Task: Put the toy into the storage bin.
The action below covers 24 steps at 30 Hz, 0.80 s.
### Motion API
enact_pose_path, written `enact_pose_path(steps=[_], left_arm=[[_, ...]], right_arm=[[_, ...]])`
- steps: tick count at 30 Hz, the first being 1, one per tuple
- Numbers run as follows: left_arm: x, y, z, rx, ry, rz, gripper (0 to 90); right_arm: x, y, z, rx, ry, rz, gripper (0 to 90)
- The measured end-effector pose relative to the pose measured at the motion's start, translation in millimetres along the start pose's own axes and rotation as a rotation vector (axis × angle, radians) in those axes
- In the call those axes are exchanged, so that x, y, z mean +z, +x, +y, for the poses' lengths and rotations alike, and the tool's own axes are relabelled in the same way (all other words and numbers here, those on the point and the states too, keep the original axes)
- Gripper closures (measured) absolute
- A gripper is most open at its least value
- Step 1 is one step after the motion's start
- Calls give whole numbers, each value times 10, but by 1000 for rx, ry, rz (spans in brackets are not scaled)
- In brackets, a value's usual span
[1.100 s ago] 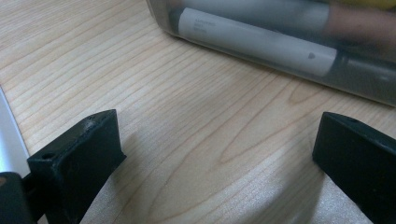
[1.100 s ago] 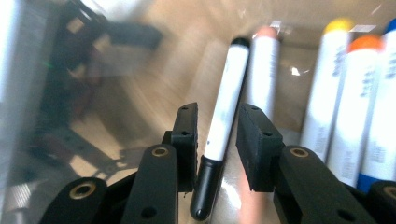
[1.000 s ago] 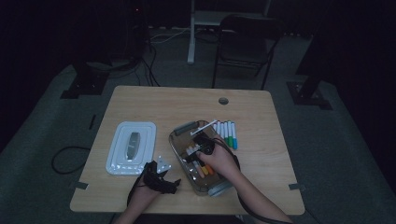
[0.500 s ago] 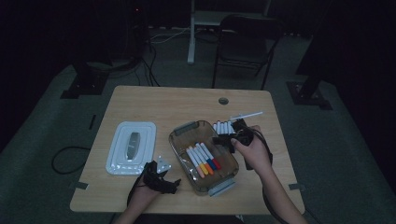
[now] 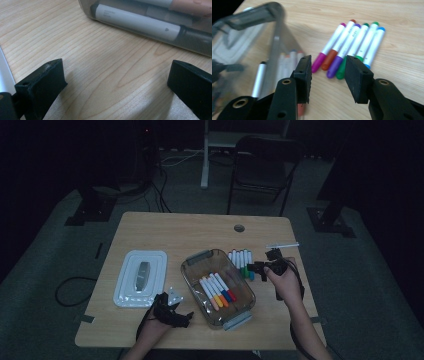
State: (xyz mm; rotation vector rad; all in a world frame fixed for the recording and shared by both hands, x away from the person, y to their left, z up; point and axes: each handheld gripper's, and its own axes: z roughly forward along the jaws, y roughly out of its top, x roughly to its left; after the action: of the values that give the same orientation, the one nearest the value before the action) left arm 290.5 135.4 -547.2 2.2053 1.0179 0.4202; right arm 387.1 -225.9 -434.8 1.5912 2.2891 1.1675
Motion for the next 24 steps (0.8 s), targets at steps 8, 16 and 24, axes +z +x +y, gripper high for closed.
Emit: enact_pose_path(steps=[8, 16, 24], left_arm=[[0, 0, 0, 0, 0, 0, 19], [0, 1, 0, 1, 0, 1, 19], [0, 1, 0, 1, 0, 0, 19]], right_arm=[[224, -262, -61, 27, -22, -103, 536], [486, -451, -61, 38, -56, -160, 555], [718, -617, -43, 109, -47, -209, 576]])
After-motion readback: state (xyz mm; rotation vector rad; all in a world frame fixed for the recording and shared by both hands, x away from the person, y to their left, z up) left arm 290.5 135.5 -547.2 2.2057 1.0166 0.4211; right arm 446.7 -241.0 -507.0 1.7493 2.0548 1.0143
